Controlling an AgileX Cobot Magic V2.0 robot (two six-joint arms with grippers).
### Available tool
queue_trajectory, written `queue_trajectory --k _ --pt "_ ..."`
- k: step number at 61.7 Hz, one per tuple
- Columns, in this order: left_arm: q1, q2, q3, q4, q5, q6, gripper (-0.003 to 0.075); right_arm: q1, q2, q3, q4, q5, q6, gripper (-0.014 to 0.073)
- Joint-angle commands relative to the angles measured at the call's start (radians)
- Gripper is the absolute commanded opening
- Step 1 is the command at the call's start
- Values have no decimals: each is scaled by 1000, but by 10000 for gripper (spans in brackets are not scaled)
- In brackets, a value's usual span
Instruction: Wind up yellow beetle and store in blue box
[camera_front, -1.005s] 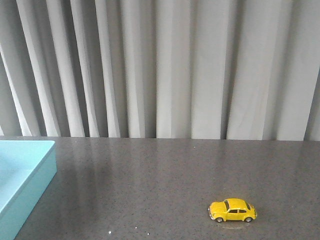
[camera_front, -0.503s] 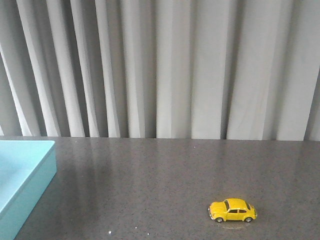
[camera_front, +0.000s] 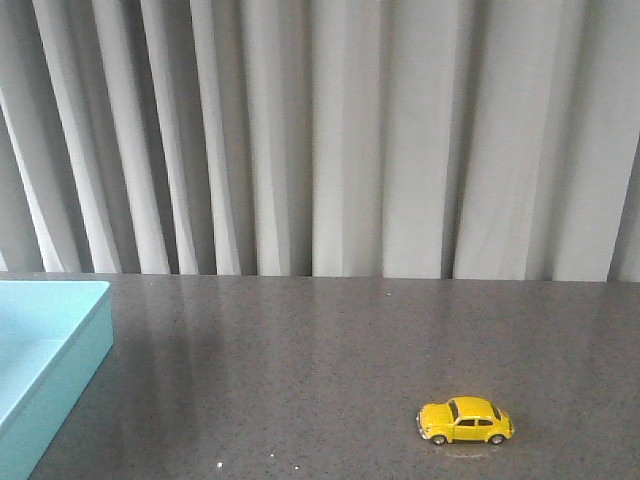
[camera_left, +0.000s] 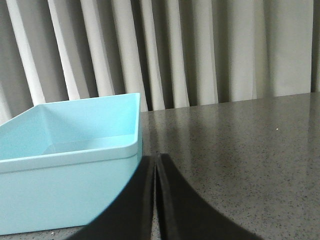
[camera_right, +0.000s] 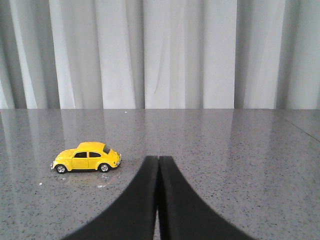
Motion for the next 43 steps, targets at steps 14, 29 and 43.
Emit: queue_trajectory --k 14,29,43 --pt "-6 -8 -99 -47 -52 -10 -5 -5 4 -35 44 -96 5 -7" --pt "-6 219 -470 -8 92 -7 -5 -5 161 -291 69 -26 -3 -7" --pt "-6 528 -823 27 290 -7 -5 -5 422 -611 62 106 -9 -7"
